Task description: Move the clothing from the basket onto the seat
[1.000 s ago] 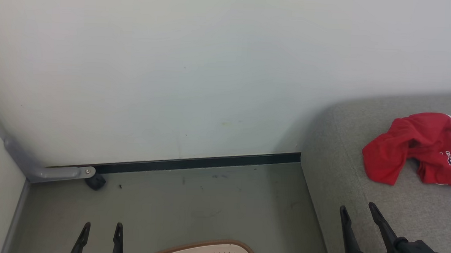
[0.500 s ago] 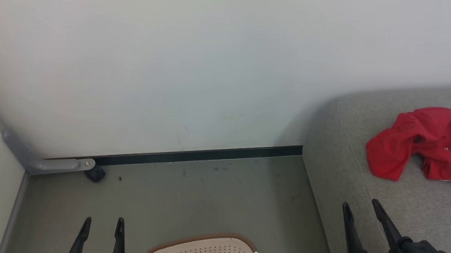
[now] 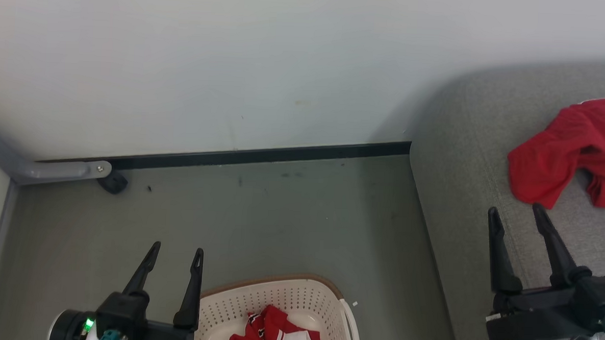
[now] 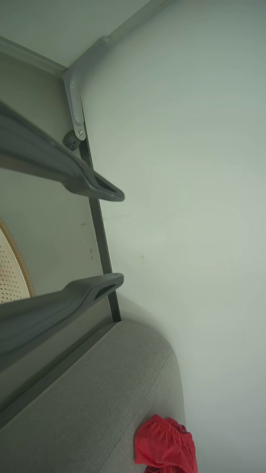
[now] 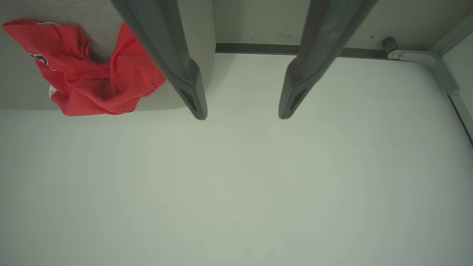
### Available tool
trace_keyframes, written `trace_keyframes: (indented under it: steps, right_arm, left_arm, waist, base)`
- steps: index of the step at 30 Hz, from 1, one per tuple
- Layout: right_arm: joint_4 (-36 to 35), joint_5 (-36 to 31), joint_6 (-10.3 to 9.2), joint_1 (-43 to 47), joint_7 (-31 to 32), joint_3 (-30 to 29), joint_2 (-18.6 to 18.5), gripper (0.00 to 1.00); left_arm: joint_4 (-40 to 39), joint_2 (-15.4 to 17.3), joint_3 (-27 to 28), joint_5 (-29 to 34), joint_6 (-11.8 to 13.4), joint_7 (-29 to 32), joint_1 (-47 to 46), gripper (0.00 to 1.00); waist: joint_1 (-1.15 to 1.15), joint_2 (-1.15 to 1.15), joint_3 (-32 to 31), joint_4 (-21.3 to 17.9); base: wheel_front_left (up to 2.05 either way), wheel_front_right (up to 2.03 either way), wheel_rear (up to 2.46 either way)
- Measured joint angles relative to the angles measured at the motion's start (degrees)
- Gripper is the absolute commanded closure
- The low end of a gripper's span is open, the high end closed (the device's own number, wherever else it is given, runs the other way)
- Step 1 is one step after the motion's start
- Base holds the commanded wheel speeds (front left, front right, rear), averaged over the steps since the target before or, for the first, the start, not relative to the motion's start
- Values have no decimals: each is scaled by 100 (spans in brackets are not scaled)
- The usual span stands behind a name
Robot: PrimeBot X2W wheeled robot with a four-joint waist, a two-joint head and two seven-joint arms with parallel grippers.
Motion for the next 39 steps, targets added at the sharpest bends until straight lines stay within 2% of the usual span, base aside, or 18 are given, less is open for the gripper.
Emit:
trace_keyframes:
  steps: [19,27,39]
  right_arm:
    - [-278,0,11,-1723,0,-415,-168,0]
    - [-415,-9,47,-2375,2,-456,-224,0]
    - [-559,-10,69,-3153,2,-654,-320,0]
  left_arm:
    - [1415,-99,-660,426,-490,520,-1466,0]
    - [2145,-89,-694,491,-557,704,-1883,0]
    - [2760,-187,-817,695,-650,676,-2598,0]
  waist:
    - [1,1,1656,-174]
    - [1,0,2342,-246]
    - [1,0,3362,-318]
  base:
    - [0,0,0]
    - [0,0,0]
    - [0,0,0]
